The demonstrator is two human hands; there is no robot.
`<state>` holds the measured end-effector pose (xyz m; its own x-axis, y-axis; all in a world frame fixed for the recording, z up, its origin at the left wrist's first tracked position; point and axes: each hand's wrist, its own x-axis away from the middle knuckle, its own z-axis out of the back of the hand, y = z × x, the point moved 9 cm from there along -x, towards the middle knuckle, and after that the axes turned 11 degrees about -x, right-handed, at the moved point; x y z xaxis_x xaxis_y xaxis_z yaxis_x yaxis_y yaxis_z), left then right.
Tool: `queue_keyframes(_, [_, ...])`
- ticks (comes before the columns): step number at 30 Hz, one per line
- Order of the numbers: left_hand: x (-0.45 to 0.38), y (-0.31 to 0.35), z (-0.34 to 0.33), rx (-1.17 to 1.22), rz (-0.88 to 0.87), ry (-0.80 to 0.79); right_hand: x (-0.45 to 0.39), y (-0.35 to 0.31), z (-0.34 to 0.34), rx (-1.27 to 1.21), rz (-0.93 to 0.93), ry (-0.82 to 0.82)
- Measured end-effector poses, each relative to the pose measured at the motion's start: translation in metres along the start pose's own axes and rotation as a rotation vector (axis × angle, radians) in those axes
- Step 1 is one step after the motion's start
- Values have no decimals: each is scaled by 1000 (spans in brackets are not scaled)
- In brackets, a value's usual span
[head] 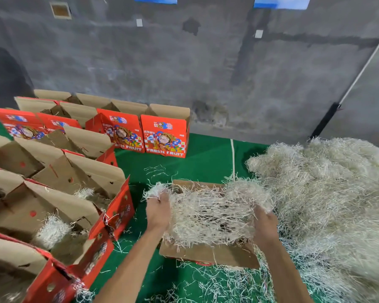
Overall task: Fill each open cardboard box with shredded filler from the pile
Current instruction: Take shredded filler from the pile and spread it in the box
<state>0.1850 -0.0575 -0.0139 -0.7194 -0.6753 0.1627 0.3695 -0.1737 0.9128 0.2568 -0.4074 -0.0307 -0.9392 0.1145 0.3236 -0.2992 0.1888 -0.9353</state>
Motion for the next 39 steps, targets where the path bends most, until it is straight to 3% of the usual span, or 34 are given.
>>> queue_keyframes(3, [12,2,-42,-44,-31,-293,4,10,-19,376,-74,-173])
queue_keyframes(5, [17,-13,-68,-241,14,-440,12,24,-34,521,-132,-274])
queue_keyframes(7, [14,-30,-74,-419,58,-469,17,30,-44,527,-170,-307])
queue_keyframes(10, [9,-43,-75,-468,110,-439,26,40,-59,598,-202,-369])
queue_keyframes(13, [12,-36,-82,-517,99,-454,27,54,-72,987,-111,-396])
queue_keyframes(16, [19,-21,-90,-731,30,-561,25,53,-79,1284,34,-392])
queue_keyframes(19, [18,15,-78,-914,-148,-522,19,25,-71,1285,113,-313])
queue_keyframes(22, [24,47,-60,-1122,-313,-355,13,-9,-64,1323,225,-230])
queue_keyframes(25, [28,61,-69,-1140,-432,-279,4,-27,-75,1262,335,-210])
queue_keyframes(28, [40,48,-113,-906,-516,-612,0,5,-92,1294,229,-401])
queue_keyframes(31, [43,14,-146,-942,-444,-894,-3,44,-98,1355,112,-548])
queue_keyframes(35, [25,-40,-157,-1222,-320,-990,-18,88,-99,1296,50,-665])
queue_keyframes(36, [20,-51,-156,-1301,-290,-988,-14,100,-88,1721,49,-803])
queue_keyframes(37, [15,-60,-154,-1363,-261,-977,-27,72,-91,1452,163,-549])
queue_keyframes(38, [9,-69,-153,-1400,-235,-963,-15,91,-74,1369,-243,-580])
queue_keyframes(39, [5,-76,-152,-1414,-204,-949,-22,110,-73,1480,-263,-603])
